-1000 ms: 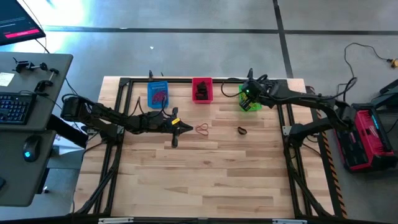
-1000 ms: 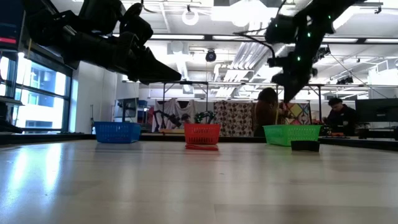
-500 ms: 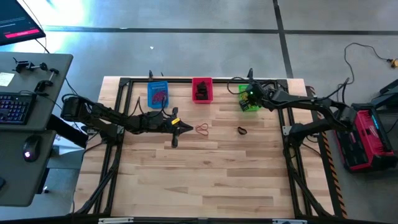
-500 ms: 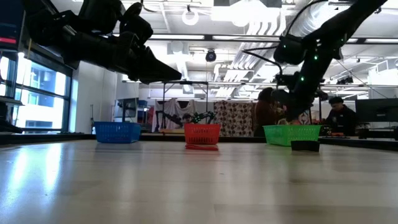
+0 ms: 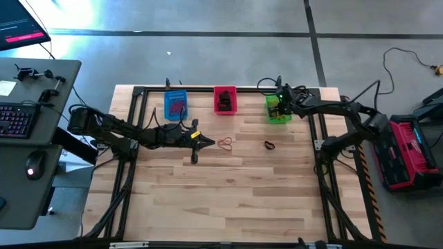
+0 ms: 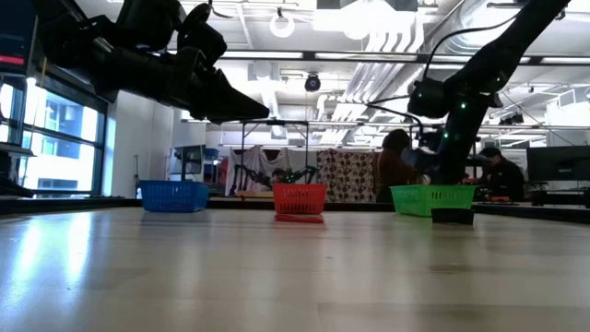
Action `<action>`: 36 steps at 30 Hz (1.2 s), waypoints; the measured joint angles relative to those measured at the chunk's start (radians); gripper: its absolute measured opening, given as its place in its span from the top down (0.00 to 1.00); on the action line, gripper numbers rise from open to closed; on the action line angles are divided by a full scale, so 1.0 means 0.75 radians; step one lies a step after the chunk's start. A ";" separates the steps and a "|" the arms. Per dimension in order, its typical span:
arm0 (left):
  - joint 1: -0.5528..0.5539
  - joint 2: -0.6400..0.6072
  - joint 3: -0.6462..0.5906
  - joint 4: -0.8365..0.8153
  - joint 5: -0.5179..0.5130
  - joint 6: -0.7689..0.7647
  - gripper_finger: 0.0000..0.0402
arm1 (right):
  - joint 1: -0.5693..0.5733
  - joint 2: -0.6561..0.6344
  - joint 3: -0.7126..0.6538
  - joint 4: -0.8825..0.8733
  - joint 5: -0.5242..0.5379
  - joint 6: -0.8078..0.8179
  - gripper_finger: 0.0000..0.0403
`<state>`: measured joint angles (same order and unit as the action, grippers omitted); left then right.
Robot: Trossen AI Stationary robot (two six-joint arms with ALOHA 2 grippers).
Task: Sort rubber bands into baskets
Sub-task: Put the yellow rubber band into the green bin, then put the red rubber band into the blue bin
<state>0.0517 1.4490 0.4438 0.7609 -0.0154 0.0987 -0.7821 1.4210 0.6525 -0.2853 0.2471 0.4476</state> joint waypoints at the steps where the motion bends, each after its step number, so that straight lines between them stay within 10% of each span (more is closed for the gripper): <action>1: 0.000 0.000 0.000 0.000 0.000 0.001 0.97 | -0.006 0.014 0.000 0.017 -0.017 0.000 1.00; 20: 0.001 0.000 0.000 -0.001 0.000 -0.022 0.97 | -0.013 0.037 0.003 0.070 -0.082 -0.122 0.73; 25: 0.003 0.002 0.000 0.000 0.000 -0.035 0.97 | 0.012 -0.038 0.144 -0.221 -0.105 -0.191 0.67; 36: 0.027 0.188 0.056 -0.004 -0.063 -0.084 0.97 | 0.301 -0.302 0.121 -0.062 0.052 -0.193 0.94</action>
<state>0.0719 1.5904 0.4861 0.7578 -0.0627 0.0357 -0.5565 1.1942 0.7434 -0.3318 0.2863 0.3027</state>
